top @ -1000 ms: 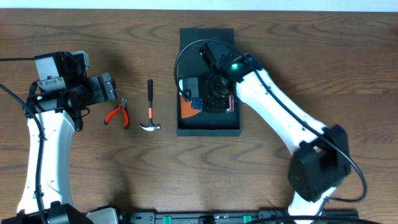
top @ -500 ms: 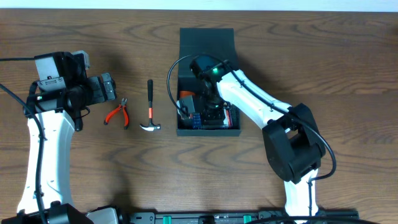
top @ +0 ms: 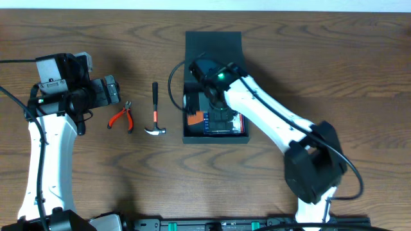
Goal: Pack container
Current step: 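Lower the drill bit case into the box beside the scraper, release, then withdraw the right gripper to the upper right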
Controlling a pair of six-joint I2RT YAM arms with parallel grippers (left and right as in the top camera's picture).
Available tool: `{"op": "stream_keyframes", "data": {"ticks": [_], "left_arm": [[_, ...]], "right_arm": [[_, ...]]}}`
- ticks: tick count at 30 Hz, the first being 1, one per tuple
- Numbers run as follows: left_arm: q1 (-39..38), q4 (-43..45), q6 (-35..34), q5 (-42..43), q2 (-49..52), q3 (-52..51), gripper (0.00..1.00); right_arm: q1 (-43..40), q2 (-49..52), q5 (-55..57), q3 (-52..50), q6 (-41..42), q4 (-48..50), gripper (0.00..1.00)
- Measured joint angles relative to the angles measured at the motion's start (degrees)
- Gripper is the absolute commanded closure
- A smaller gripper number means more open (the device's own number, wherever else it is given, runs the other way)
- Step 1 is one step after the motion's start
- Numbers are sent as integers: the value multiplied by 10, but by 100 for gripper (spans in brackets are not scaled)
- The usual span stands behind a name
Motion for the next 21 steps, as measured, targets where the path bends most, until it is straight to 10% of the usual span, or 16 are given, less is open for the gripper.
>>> {"op": "stream_keyframes", "data": {"ticks": [11,21], "left_arm": [[0,0,0,0,0,0,2],[0,-3,-72,59,0,0,2]], "right_arm": [[-87,-148,58,29,319,62,1],[-407,-179,-54,37,574,14,1]]}}
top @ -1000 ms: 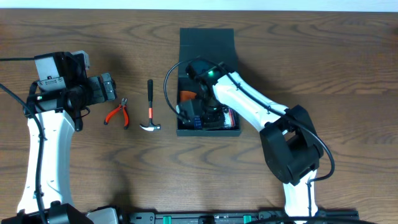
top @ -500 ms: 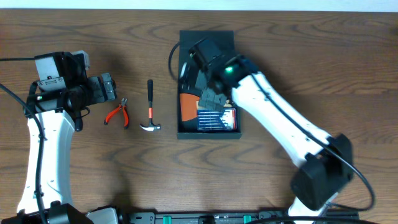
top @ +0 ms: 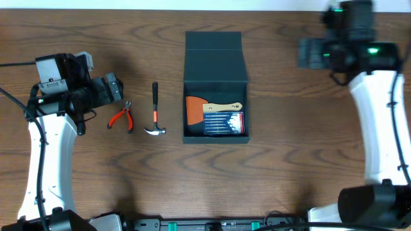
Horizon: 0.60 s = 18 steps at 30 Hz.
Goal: Pack container
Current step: 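Withdraw the right gripper to the upper right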
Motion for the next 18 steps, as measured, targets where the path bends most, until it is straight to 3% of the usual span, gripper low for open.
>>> {"op": "stream_keyframes", "data": {"ticks": [4,10,18], "left_arm": [[0,-35,-51,34,0,0,2],[-17,-31,-94,54,0,0,2],[-182,-59,-105,-118,46,5,2]], "right_arm": [[-57,48,-25,-1,36,-46,1],[-64,148,-46,-6,53,-83,1],[-61,207,-79,-10,58,-90,1]]}}
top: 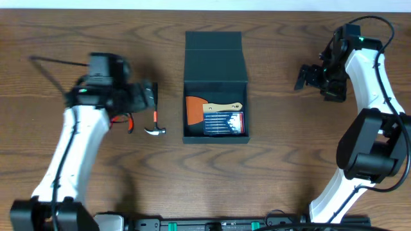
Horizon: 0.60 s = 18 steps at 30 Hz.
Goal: Pack container
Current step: 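Withdraw the right gripper to the upper right, then move the left gripper to the red hammer and grasp its handle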
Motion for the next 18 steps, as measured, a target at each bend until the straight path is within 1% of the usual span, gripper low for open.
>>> {"op": "stream_keyframes", "data": {"ticks": [2,5,7,12,18], "left_arm": [[-28,-3,1,-44,25,0,2],[-37,-2,7,-79,64,1,0],[-37,-2,12,-94,95,1,4],[-37,-2,27,-114,156,1,4],[-40,10,50,-125,169,1,4]], "right_arm": [[1,0,-5,0,0,0,1],[1,0,-9,0,1,0,1],[1,0,-10,0,2,0,1],[1,0,-11,0,2,0,1],[1,0,-10,0,2,-1,1]]}}
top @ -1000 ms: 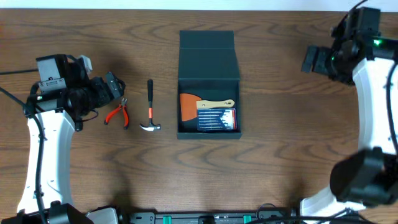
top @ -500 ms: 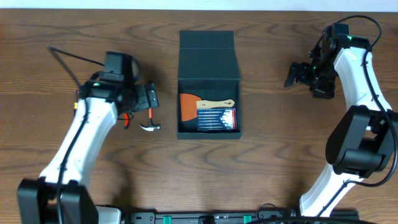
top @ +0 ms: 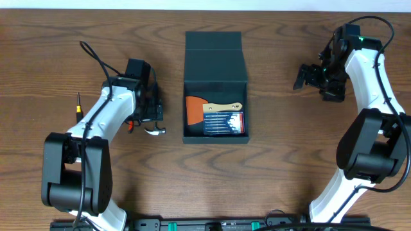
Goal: Pack container
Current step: 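Move the left gripper to the red hammer and grasp its handle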
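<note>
The black box [top: 215, 136] stands open at mid-table, its lid [top: 215, 54] folded back. Inside lie an orange scraper with a wooden handle [top: 196, 109] and a pack of screwdrivers [top: 225, 122]. Left of the box lies a hammer; its metal head [top: 155, 130] shows, while its handle is hidden under my left gripper [top: 155, 113], which hangs open right over it. Red-handled pliers [top: 130, 126] peek out beside the left wrist. My right gripper [top: 304, 77] is open and holds nothing, far right of the box.
A thin yellow-and-red object [top: 79, 108] lies left of the left arm. Cables loop above the left wrist. The right arm stretches along the table's right side.
My left gripper has moved right and nearer, from above the pliers to directly over the hammer's handle. The right arm has stayed where it was. Hammer and pliers lie as before.
First my right gripper was down inside the box over the screwdriver pack, the left arm parked far left. Then the right arm had withdrawn to the far right, leaving scraper and pack in the box. After that the left arm was near the pliers, and now it is over the hammer.
</note>
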Controlling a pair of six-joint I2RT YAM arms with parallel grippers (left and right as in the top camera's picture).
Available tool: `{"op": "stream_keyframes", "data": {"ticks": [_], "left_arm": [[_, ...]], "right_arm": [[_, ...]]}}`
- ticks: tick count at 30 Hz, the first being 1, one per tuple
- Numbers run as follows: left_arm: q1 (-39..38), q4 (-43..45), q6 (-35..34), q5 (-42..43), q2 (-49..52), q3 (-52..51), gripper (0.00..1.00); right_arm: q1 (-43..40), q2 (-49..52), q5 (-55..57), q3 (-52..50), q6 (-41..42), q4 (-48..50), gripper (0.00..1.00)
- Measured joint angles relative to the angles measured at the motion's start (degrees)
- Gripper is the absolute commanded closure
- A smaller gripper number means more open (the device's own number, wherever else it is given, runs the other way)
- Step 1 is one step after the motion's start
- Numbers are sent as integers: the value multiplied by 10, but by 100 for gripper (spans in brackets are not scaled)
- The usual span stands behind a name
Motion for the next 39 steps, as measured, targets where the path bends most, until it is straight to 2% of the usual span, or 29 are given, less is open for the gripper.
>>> {"op": "stream_keyframes", "data": {"ticks": [8,13,19,24,28,35,39], "left_arm": [[-28,37,4,-5,0,0,7],[-47,57,-12,-5,0,0,16],[-47,64,-22,-5,1,0,18],[-47,68,-26,-5,28,1,25],[-47,66,-25,-3,64,5,26],[-47,65,-27,-5,70,12,26],[-47,56,-29,6,70,12,37]], "right_arm": [[0,0,0,0,0,-1,1],[0,0,0,0,0,-6,1],[0,0,0,0,2,-10,1],[0,0,0,0,2,-12,1],[0,0,0,0,2,-12,1],[0,0,0,0,2,-15,1],[0,0,0,0,2,-16,1]]}}
